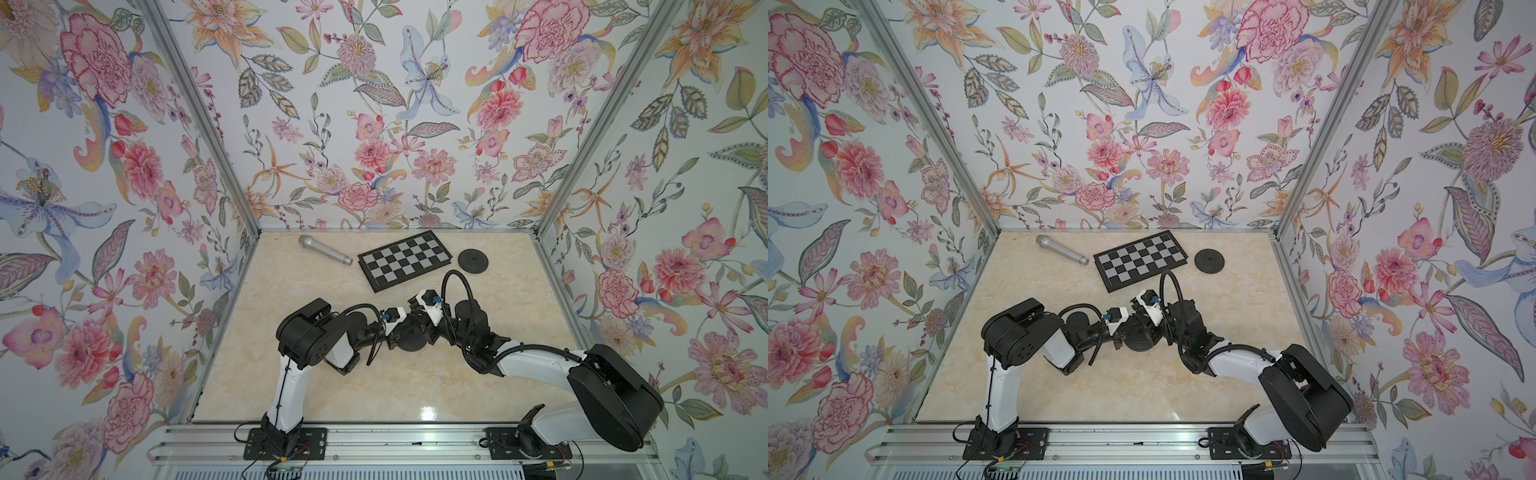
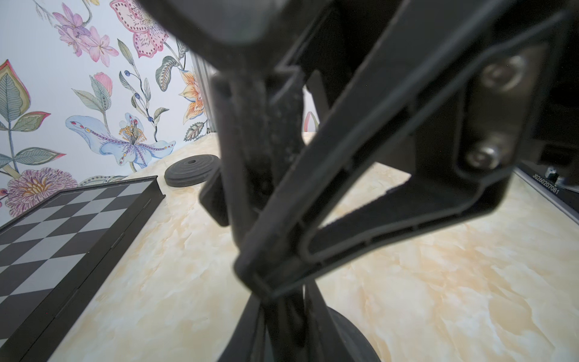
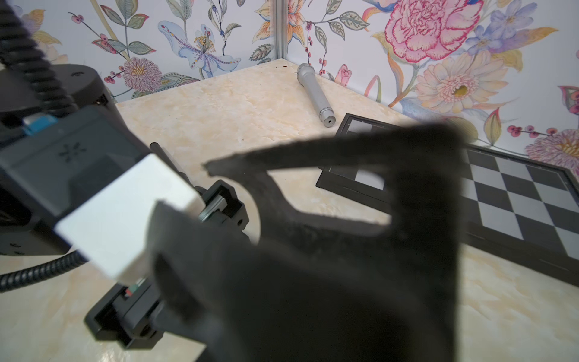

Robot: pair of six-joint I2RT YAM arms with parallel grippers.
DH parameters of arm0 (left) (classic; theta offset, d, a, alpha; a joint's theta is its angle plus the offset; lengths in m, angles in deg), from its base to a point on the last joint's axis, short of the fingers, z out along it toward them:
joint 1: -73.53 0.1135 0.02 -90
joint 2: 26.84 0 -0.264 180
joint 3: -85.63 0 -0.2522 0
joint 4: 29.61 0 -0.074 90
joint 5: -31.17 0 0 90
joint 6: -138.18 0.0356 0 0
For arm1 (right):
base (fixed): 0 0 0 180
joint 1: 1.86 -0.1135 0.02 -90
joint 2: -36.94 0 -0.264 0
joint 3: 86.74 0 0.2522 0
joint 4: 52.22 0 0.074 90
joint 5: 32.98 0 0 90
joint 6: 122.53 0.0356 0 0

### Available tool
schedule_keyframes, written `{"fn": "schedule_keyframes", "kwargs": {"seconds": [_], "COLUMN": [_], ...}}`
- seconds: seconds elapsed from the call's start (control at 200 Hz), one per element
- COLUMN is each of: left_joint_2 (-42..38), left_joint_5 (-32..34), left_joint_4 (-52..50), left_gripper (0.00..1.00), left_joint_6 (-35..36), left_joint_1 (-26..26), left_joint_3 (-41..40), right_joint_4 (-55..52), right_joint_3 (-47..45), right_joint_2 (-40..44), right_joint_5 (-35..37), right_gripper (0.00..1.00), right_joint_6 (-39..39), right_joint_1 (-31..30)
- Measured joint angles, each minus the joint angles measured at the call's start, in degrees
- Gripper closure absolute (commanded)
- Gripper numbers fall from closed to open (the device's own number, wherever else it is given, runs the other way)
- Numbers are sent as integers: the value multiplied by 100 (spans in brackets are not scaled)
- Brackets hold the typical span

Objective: Assemble a microphone stand
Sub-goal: Screw the microphone stand pole into the microphone stand base.

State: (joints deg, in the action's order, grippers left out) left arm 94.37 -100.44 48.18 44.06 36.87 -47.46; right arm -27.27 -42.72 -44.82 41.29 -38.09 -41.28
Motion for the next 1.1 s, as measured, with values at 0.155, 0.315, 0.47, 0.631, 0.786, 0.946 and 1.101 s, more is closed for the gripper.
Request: {"fn": "schedule_keyframes", "kwargs": {"seconds": [0.155,0.315,0.47,0.631,0.786,0.946,1.101], "left_joint_2": [9,20,63,138,190,203,256], "left_joint_5": [-107,-151,-306,-474,-520,-485,-470], "left_joint_4": [2,2,7,9,9,9,-50], "left_gripper": [100,100,99,99,95,81,55], "left_joint_6": [7,7,-46,-140,-190,-337,-341], "left_joint_1": [2,4,92,142,153,164,168], "left_joint_3": [0,0,70,170,254,280,240], "right_joint_4": [22,44,-317,-828,-990,-1062,-498], "right_joint_3": [-11,-9,120,597,872,1003,756], "right_joint_2": [-7,-72,-87,-310,-503,-605,-557], "right_joint_5": [-1025,-2127,-3053,-3665,-3792,-3718,-3145], "right_gripper": [54,51,51,53,75,95,100], "right_joint_6": [-133,-400,-938,-1397,-1617,-1803,-1272], "right_joint_1": [437,953,1314,1401,1401,1416,1257]}}
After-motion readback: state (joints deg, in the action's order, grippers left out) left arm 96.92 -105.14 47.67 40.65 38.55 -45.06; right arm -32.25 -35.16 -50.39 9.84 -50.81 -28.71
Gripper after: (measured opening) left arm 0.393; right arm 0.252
